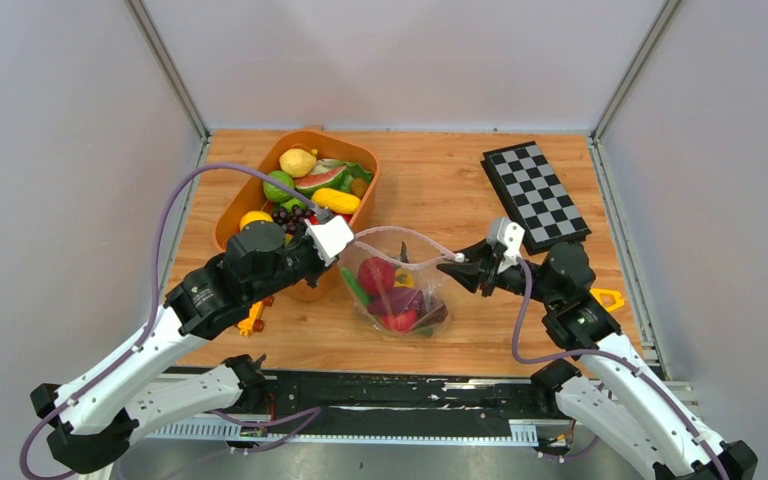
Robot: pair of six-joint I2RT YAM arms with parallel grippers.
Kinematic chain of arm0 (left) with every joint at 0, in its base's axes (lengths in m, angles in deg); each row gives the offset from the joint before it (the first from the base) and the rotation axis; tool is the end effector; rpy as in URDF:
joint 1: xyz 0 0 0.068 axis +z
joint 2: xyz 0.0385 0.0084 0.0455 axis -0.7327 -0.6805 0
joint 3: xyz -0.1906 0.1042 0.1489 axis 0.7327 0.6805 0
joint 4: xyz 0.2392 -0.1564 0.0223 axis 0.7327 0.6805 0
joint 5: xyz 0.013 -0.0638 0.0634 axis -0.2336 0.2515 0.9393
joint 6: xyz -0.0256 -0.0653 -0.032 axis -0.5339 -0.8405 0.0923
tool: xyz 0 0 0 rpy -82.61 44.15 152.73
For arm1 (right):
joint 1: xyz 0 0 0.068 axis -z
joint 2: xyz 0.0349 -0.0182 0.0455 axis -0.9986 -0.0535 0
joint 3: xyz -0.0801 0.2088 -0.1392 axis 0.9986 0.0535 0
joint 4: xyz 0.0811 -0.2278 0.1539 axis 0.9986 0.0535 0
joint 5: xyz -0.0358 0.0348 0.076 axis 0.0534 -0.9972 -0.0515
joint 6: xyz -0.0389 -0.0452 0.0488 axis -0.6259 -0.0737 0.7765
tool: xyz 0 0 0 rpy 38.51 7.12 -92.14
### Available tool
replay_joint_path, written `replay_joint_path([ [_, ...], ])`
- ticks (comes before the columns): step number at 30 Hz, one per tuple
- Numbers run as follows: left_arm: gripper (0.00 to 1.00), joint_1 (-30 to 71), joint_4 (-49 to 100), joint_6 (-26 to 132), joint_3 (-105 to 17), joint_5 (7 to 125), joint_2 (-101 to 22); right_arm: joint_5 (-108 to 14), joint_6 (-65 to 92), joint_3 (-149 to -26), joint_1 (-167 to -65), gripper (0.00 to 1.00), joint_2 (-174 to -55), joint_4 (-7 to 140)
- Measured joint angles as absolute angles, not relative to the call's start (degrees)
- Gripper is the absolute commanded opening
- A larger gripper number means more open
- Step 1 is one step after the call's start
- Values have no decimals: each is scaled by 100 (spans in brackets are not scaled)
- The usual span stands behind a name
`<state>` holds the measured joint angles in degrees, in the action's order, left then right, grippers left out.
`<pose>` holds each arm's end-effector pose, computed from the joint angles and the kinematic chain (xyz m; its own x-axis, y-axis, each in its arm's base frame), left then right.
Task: Place the food in the zip-top bag and seal the zipper
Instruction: Zip the zipper food storage bag at the center of the board.
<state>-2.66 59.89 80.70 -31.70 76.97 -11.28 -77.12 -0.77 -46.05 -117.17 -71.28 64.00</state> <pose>0.1514 -0.1743 0.3711 -0.0075 0.4274 -0.9040 0.7661 0.5835 0.2695 0.1703 0.1461 0.3060 0.0874 -0.0667 -0.9939 -0.9258 0.3630 -0.1058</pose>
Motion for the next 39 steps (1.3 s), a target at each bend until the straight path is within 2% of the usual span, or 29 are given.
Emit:
replay_joint_path([
  [4, 0, -266, 5989, 8070, -3170, 7699, -1113, -7764, -1, -4529, -11649, 35, -7069, 6301],
  [7, 0, -262, 5989, 8070, -3170, 7702, -1113, -7830, 26, -4433, -11597, 36, -6977, 6238],
  [18, 0, -262, 5989, 8068, -3170, 7702, -1113, -7994, 360, -3974, -11442, 20, -6850, 5670],
  [22, 0, -262, 5987, 8068, -3170, 7702, -1113, -8011, 465, -3875, -11352, 8, -6715, 5440],
  [26, 0, -262, 5987, 8066, -3170, 7702, -1113, -8077, 522, -3812, -11291, 0, -6638, 5320],
  [30, 0, -260, 5989, 8066, -3170, 7702, -1113, -8180, 539, -3810, -11271, 0, -6638, 5259],
  [33, 15, -255, 5989, 8059, -3170, 7710, -1113, -8243, 539, -3808, -11271, 0, -6678, 5211],
  [35, 38, -255, 5987, 8018, -3170, 7748, -1119, -8291, 537, -3808, -11265, 0, -6728, 5186],
  [37, 66, -251, 5978, 7976, -3172, 7791, -1128, -8324, 537, -3808, -11263, 0, -6769, 5182],
  [39, 77, -238, 5976, 7904, -3181, 7846, -1148, -8366, 530, -3808, -11263, 0, -6822, 5169],
])
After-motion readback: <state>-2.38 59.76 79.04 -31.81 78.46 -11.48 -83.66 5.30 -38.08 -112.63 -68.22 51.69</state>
